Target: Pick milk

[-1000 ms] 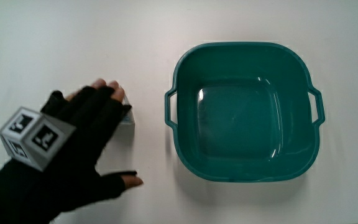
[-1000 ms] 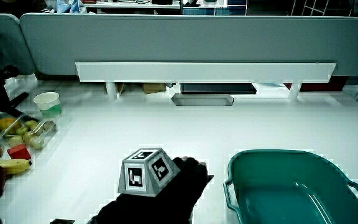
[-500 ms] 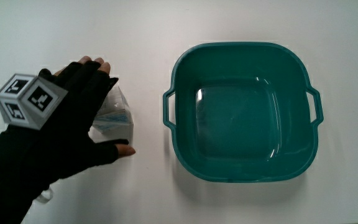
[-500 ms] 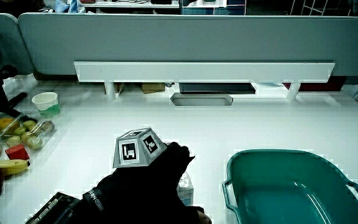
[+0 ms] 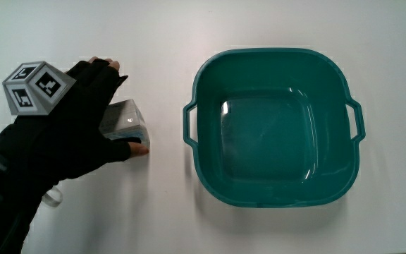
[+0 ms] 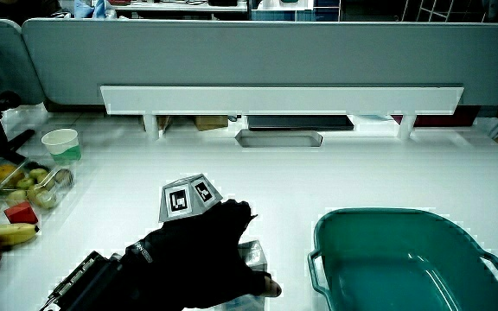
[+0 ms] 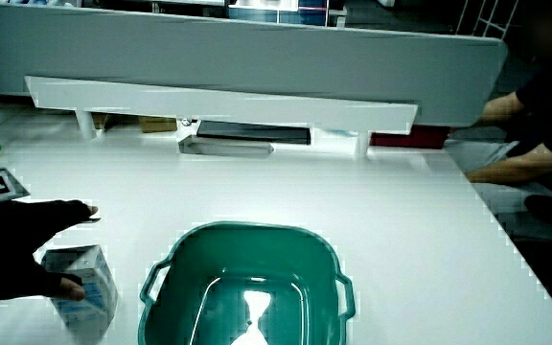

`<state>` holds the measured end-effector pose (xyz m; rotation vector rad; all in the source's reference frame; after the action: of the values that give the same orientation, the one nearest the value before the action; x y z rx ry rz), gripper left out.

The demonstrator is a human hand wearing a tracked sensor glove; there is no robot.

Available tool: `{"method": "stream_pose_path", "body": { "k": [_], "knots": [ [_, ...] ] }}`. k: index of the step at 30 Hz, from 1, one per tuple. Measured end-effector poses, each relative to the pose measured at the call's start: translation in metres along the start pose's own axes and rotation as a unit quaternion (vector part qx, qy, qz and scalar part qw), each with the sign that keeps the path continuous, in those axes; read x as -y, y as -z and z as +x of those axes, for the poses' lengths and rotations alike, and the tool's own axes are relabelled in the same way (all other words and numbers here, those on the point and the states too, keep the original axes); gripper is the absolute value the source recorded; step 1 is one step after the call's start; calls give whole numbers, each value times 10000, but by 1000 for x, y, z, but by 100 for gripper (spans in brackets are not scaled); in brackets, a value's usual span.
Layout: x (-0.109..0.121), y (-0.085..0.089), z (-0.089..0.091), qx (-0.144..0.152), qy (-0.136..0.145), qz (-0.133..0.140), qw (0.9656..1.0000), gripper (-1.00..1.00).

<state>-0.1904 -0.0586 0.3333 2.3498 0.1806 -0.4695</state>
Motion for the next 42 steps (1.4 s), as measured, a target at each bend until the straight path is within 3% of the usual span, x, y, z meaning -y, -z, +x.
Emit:
{"method": "stream_pose_path", "body": {
  "k": [14, 20, 26, 42],
  "knots": [
    [-13, 5, -8, 9, -165, -260, 9995, 0],
    [-13, 5, -9, -2, -141, -236, 9996, 0],
    [-12, 3, -8, -200, -83, -52, 9998, 17],
    [-9, -1, -2, -371, 35, 235, 9990, 61]
  ]
}}
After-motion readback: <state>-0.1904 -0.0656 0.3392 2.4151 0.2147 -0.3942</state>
